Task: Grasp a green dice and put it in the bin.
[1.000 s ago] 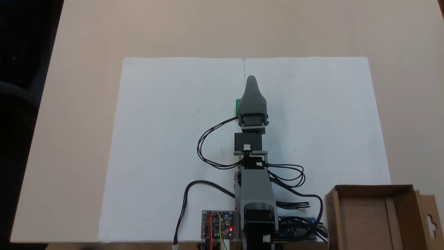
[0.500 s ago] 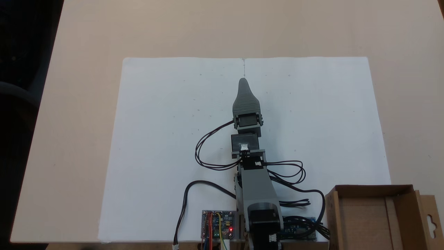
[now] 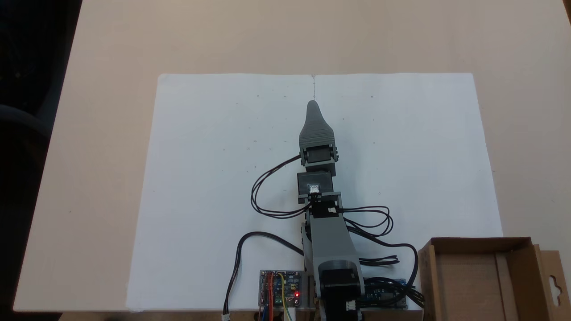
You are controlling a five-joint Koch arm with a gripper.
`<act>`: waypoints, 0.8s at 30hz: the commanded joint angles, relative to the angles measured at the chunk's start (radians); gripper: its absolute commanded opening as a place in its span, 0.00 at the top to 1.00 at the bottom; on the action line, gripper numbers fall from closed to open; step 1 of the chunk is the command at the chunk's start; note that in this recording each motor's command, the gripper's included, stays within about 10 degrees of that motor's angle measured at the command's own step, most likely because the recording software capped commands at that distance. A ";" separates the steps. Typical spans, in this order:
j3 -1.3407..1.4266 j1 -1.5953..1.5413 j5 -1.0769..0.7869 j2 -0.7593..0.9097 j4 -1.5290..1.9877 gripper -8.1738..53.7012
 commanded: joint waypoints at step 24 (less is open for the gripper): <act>-0.167 0.008 -0.051 0.117 0.314 0.24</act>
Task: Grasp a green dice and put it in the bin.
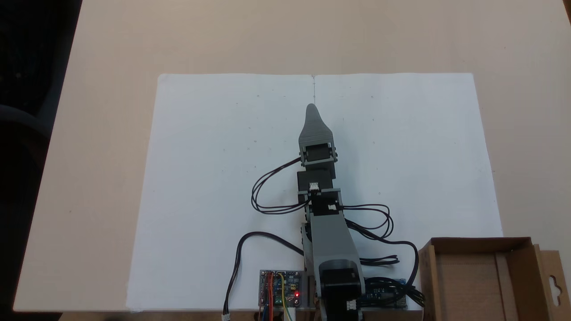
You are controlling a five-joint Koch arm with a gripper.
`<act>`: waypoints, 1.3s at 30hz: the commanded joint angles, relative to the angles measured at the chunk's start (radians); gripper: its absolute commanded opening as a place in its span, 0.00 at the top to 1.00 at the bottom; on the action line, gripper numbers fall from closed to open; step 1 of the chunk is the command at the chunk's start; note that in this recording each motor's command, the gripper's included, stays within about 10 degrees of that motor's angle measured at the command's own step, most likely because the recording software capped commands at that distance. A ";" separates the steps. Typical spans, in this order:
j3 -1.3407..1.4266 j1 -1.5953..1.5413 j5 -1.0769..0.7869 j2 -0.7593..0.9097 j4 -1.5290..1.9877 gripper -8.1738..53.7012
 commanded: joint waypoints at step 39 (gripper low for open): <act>-1.008 0.063 0.158 -0.313 1.829 0.19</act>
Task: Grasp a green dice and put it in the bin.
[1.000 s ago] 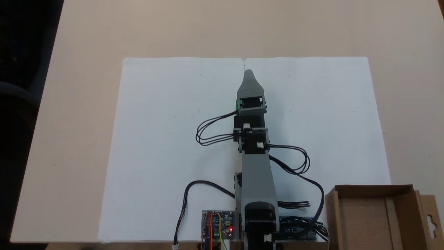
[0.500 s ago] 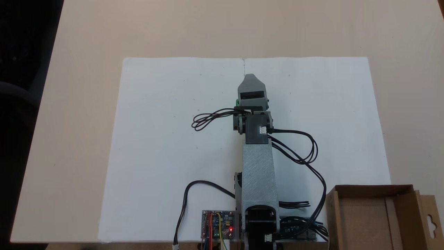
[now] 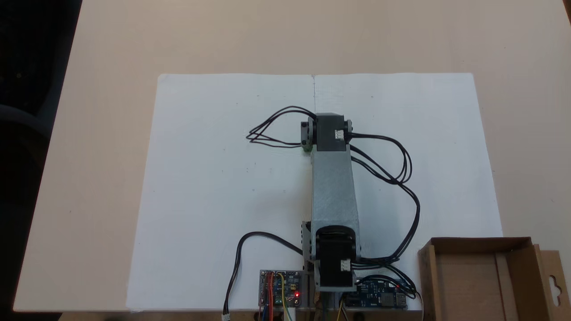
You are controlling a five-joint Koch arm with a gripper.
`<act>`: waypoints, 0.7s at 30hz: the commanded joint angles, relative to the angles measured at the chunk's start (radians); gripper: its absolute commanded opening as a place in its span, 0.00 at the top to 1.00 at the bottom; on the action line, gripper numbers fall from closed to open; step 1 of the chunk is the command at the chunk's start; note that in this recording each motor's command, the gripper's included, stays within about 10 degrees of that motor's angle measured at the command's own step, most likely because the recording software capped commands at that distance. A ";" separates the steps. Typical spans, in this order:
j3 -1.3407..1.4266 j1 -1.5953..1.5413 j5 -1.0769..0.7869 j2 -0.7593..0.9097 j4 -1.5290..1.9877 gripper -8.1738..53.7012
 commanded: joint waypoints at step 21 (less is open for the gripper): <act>-0.123 -0.075 0.186 -0.233 0.028 0.19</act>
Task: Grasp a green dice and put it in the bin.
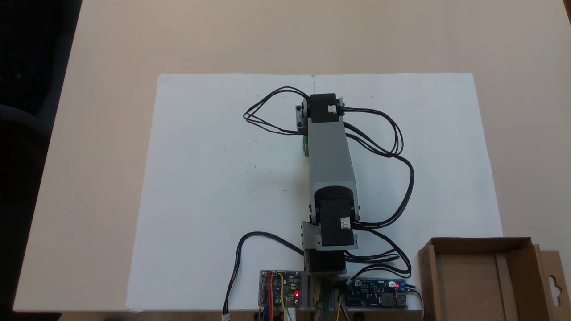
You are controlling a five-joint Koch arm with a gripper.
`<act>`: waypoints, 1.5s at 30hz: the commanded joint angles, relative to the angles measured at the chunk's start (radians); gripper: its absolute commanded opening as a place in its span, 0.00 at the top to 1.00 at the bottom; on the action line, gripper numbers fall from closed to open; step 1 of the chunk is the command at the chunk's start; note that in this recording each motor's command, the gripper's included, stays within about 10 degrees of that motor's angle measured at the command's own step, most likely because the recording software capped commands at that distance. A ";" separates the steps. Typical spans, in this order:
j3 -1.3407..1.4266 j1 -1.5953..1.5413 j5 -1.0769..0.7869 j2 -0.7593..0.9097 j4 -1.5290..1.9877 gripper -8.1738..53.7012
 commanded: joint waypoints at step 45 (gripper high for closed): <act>-0.221 -0.014 0.080 -0.359 -0.011 0.19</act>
